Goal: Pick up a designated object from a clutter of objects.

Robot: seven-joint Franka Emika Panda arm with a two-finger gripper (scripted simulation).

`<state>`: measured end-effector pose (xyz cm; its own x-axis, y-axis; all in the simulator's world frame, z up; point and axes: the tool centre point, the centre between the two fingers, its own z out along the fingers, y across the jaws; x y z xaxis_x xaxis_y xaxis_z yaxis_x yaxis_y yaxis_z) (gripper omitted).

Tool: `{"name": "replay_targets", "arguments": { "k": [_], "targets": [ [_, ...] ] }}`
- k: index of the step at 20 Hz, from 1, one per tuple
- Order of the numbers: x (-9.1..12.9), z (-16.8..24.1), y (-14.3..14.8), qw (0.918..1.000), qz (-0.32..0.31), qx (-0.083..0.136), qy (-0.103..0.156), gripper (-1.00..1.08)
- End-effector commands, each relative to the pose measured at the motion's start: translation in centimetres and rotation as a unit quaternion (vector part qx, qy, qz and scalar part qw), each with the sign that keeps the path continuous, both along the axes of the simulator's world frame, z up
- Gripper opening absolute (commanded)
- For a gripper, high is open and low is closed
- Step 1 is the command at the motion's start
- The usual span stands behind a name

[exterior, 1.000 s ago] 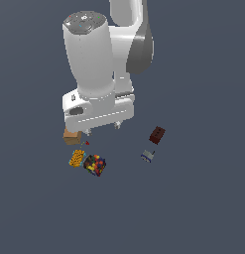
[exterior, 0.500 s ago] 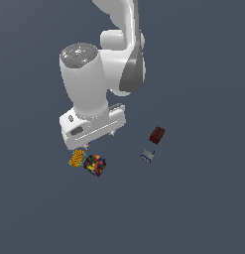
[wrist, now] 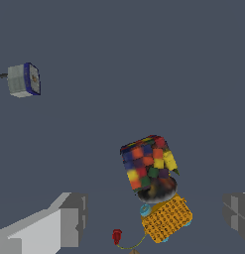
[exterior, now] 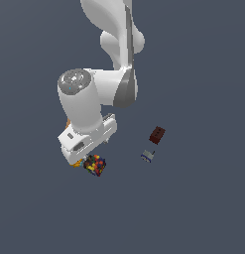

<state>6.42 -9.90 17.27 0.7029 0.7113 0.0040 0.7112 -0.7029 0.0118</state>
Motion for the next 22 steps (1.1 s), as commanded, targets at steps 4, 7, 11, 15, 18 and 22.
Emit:
{"name": "replay_targets", "arguments": {
  "k": [4, 7, 11, 15, 18, 22],
  "targets": [
    [0.4, -2.6, -1.0, 0.998, 0.064, 0.0, 0.002, 1.0],
    [0.5, -4.0, -1.5, 0.9954, 0.096, 0.0, 0.003, 1.0],
    [0.6, -5.5, -2.0, 0.9914, 0.131, 0.001, 0.005, 1.0],
    [0.6, -6.6, -2.4, 0.9876, 0.157, 0.001, 0.005, 1.0],
    [0.6, -7.1, -2.6, 0.9855, 0.17, 0.001, 0.006, 1.0],
    [0.6, -7.5, -2.8, 0.9839, 0.179, 0.002, 0.006, 1.0]
  ]
}}
